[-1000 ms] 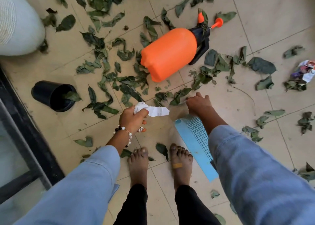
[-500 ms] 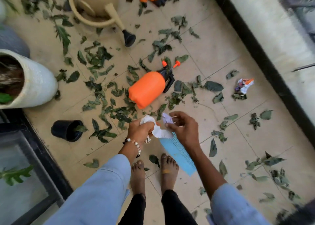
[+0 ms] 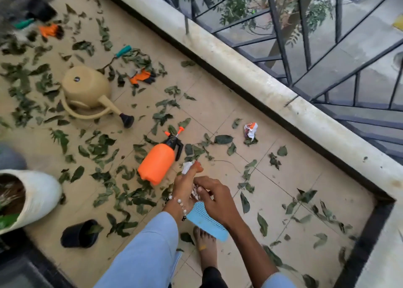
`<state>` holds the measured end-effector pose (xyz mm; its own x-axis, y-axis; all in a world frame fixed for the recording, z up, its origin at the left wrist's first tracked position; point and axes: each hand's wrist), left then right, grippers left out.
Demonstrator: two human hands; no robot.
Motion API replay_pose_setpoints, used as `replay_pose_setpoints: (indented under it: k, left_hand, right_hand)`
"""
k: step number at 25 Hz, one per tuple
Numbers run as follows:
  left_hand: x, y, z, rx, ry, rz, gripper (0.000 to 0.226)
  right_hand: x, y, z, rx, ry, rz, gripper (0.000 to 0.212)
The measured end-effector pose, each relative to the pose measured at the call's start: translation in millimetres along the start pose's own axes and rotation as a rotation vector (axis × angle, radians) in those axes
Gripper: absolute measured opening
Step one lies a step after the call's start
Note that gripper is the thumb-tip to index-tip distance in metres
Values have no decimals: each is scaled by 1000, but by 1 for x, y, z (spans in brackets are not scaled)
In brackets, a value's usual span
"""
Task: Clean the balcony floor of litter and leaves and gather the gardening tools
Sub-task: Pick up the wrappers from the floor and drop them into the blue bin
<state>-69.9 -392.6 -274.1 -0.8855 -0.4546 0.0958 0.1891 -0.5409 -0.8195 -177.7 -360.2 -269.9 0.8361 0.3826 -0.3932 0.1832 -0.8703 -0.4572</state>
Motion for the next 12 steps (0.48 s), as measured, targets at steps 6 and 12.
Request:
replay_pose_setpoints:
  k: [6,12]
  left_hand:
    - [48,73,-1,-18,225,24,25]
    - [70,215,11,131,604,-182,42]
  right_hand:
    - [-59,81,82,503,165,312,19]
    - [-87,221,222,777,-173,255,32]
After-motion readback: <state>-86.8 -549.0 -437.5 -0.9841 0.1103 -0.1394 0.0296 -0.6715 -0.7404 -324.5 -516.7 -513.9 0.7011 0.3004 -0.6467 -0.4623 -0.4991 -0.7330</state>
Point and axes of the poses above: each hand's wrist, its own y-axis towards the middle knuckle, its own x-axis out of the palm, z = x × y, and after that the axes turned 10 degrees about x, right-handed
